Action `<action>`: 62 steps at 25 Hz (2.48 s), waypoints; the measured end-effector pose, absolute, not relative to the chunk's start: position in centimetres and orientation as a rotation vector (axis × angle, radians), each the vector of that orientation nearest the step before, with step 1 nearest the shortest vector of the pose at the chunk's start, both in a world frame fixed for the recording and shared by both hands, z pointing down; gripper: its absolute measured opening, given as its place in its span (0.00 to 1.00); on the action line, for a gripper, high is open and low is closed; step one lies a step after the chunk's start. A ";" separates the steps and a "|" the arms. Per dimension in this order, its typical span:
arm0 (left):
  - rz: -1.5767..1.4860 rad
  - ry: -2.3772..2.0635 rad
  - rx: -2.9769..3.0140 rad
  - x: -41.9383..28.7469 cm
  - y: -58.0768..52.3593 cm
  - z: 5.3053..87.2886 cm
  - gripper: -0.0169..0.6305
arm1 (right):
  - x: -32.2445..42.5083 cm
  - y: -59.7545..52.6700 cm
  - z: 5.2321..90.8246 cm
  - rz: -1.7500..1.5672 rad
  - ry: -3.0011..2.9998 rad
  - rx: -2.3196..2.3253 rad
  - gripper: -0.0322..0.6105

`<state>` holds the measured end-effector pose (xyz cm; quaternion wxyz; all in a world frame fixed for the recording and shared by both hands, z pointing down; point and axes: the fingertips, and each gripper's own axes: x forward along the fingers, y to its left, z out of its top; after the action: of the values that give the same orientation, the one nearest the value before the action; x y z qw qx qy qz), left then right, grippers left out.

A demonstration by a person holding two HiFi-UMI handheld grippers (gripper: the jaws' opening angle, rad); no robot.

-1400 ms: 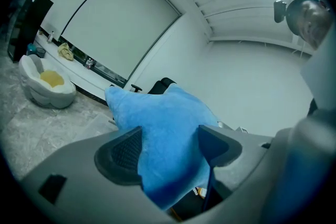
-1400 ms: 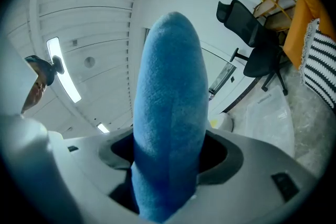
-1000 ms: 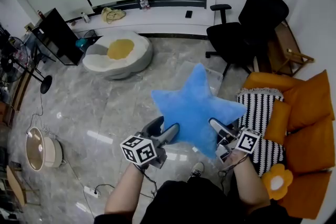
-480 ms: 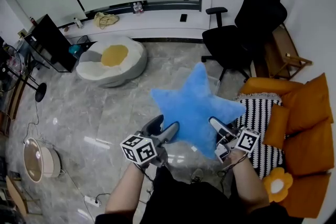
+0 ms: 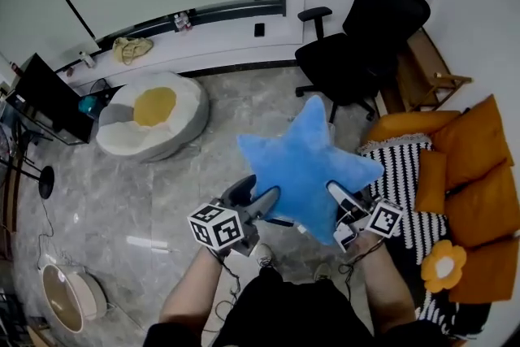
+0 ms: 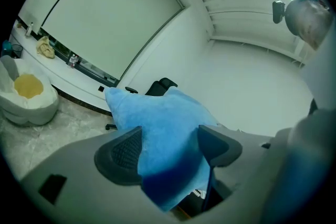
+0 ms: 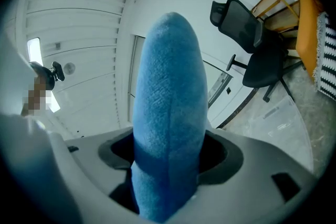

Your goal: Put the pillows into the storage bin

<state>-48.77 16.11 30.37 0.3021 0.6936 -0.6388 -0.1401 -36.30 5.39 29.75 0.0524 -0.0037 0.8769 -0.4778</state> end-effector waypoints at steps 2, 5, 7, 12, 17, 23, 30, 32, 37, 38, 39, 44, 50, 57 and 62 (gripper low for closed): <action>-0.365 -1.657 1.863 -50.2 15.3 30.5 0.55 | -37.4 5.0 29.7 -1.446 2.657 -0.062 0.57; -0.356 -1.606 1.894 -51.8 14.0 30.7 0.55 | -38.5 4.3 29.9 -1.432 2.643 -0.132 0.57; -0.350 -1.578 1.912 -52.7 13.3 30.9 0.55 | -39.0 3.9 30.6 -1.426 2.646 -0.179 0.57; -0.336 -1.522 1.937 -54.7 11.8 31.5 0.55 | -40.6 3.0 30.7 -1.416 2.628 -0.256 0.57; -0.323 -1.500 1.964 -55.8 10.6 32.5 0.55 | -41.6 2.4 31.5 -1.426 2.620 -0.301 0.57; -0.341 -1.511 1.915 -55.7 9.7 35.6 0.55 | -41.6 1.5 34.5 -1.508 2.591 -0.329 0.57; -0.298 -1.563 1.829 -55.4 9.2 41.3 0.52 | -41.4 0.3 40.8 -1.567 2.610 -0.335 0.57; -0.299 -1.574 1.803 -55.4 9.1 43.3 0.52 | -41.6 0.0 42.8 -1.608 2.605 -0.332 0.57; -0.287 -1.601 1.725 -55.3 9.2 49.2 0.52 | -41.7 -0.2 48.5 -1.671 2.607 -0.334 0.57; -0.285 -1.606 1.707 -55.2 9.3 50.5 0.52 | -41.6 -0.1 49.8 -1.689 2.599 -0.336 0.57; -0.281 -1.612 1.689 -55.1 9.4 51.8 0.52 | -41.5 0.0 51.1 -1.708 2.588 -0.342 0.57; -0.243 -1.643 1.629 -54.2 9.7 58.3 0.52 | -40.2 0.1 58.2 -1.794 2.543 -0.405 0.57; -0.207 -1.645 1.581 -54.2 10.3 65.4 0.52 | -40.4 0.4 65.1 -1.830 2.559 -0.399 0.58; -0.145 -1.615 1.579 -53.6 10.9 71.0 0.52 | -41.6 0.6 71.0 -1.856 2.583 -0.400 0.60; -0.114 -1.566 1.592 -52.4 10.7 73.8 0.52 | -42.7 0.8 76.7 -1.800 2.812 -0.579 0.67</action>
<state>-52.38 10.75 73.85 0.4375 0.6401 -0.6300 -0.0458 -42.68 0.81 76.65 -0.1234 -0.1696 0.8235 -0.5272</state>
